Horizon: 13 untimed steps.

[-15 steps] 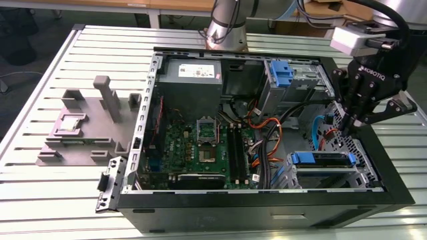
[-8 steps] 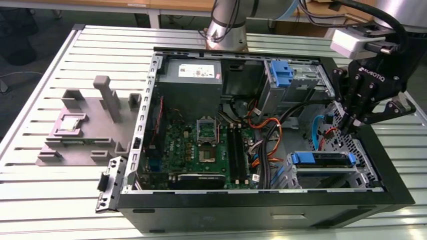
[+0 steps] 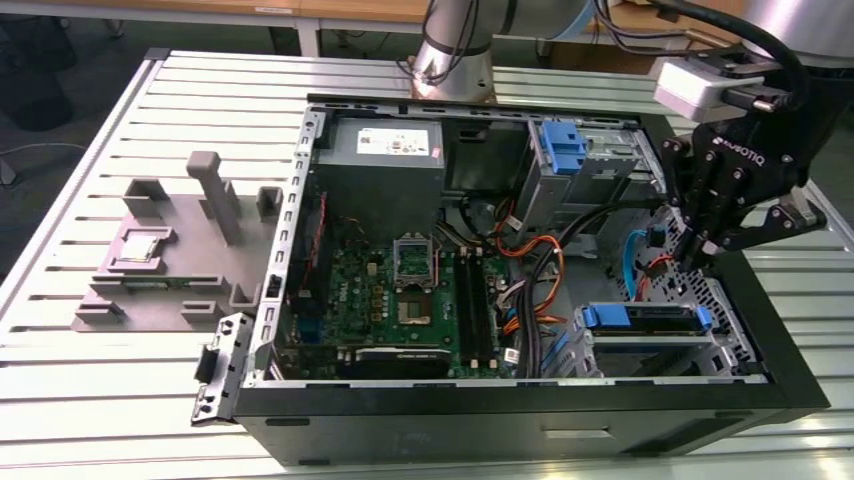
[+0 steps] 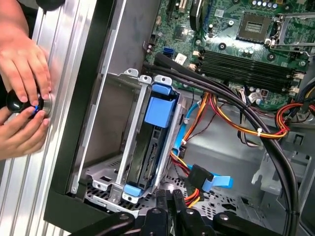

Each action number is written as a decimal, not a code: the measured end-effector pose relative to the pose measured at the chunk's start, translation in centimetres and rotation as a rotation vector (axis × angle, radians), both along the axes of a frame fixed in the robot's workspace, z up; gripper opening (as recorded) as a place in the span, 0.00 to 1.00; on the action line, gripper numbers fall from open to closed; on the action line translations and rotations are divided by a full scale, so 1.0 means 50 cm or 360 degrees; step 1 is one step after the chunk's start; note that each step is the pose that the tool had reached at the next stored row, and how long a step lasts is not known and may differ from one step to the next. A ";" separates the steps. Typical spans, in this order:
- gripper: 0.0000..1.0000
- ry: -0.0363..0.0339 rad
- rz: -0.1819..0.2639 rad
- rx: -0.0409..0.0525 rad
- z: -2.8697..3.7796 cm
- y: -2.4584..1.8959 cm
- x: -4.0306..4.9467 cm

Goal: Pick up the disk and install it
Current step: 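Insert the first disk wire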

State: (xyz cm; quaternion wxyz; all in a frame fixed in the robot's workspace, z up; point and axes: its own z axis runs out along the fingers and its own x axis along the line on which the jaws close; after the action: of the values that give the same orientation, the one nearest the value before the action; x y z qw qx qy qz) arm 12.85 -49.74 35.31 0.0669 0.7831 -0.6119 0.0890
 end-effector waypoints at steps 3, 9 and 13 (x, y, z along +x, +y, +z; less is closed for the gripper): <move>0.16 -0.0007 0.0000 0.0013 0.000 -0.0010 -0.003; 0.16 -0.0010 -0.0006 0.0042 -0.002 -0.0100 -0.005; 0.16 -0.0011 -0.0011 0.0042 -0.005 -0.0211 -0.006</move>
State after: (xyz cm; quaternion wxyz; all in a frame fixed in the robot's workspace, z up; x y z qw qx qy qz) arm 12.55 -50.79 35.08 0.0549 0.7814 -0.6160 0.0834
